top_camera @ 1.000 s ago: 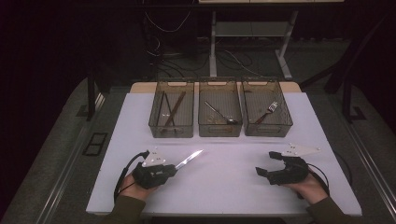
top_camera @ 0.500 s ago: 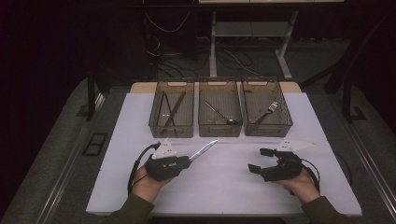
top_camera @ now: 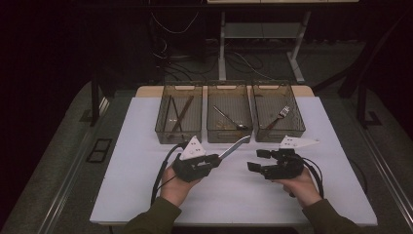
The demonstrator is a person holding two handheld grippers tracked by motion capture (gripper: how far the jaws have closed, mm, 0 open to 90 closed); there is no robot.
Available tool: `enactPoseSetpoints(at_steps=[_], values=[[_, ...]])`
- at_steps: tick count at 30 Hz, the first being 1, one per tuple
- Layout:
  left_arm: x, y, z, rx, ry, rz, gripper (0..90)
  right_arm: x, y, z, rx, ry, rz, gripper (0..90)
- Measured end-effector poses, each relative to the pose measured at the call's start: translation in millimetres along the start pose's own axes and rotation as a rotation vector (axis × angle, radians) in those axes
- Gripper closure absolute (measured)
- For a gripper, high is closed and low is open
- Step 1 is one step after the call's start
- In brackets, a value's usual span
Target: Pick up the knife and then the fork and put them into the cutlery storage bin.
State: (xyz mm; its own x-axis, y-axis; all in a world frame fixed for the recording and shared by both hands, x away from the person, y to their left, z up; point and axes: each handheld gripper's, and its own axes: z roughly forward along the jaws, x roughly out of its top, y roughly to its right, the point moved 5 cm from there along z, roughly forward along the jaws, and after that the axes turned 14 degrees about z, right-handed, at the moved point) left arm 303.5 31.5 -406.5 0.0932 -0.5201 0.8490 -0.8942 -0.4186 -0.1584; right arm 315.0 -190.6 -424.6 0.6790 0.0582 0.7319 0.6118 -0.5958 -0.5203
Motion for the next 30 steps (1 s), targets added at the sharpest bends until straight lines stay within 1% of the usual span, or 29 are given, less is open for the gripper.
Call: enactPoseSetpoints(at_steps=[1,4,8,14,15,17,20,22,23,24,26,30], values=[[1.0,1.1,1.3,0.002,0.010,-0.001,77.2,0.9,-1.4,1.8,0.006,0.002,-0.001,31.9],[1.5,3.9,3.1,0.006,0.020,0.002,77.3,3.5,-6.8,7.9,0.034,0.005,0.011,34.7],[2.0,7.1,5.0,0.005,0.025,0.005,77.2,5.8,-10.2,14.9,0.060,0.013,0.026,38.1],[2.4,13.9,10.2,0.012,0.025,0.029,77.2,10.0,-13.5,19.2,0.102,0.033,0.068,43.7],[3.0,14.8,10.8,0.007,0.028,0.031,77.2,10.6,-13.5,19.9,0.104,0.039,0.077,44.4],[4.0,16.3,12.0,0.013,0.031,0.038,77.2,11.2,-13.8,21.2,0.108,0.042,0.083,46.8],[5.1,17.1,12.8,0.019,0.036,0.044,77.2,11.9,-14.4,22.8,0.125,0.043,0.096,52.3],[4.8,17.4,14.0,0.018,0.037,0.044,77.2,12.6,-15.7,23.5,0.143,0.047,0.108,58.1],[4.5,17.4,14.3,0.020,0.038,0.045,77.2,13.0,-16.8,24.0,0.150,0.049,0.115,59.2],[4.3,17.4,14.8,0.020,0.037,0.041,77.2,13.4,-17.4,25.1,0.154,0.053,0.117,61.5],[3.5,16.8,15.2,0.025,0.035,0.042,77.2,13.9,-18.6,26.8,0.169,0.051,0.124,66.3],[1.8,16.3,17.5,0.022,0.031,0.036,77.3,15.7,-20.8,29.3,0.181,0.064,0.131,78.0]])
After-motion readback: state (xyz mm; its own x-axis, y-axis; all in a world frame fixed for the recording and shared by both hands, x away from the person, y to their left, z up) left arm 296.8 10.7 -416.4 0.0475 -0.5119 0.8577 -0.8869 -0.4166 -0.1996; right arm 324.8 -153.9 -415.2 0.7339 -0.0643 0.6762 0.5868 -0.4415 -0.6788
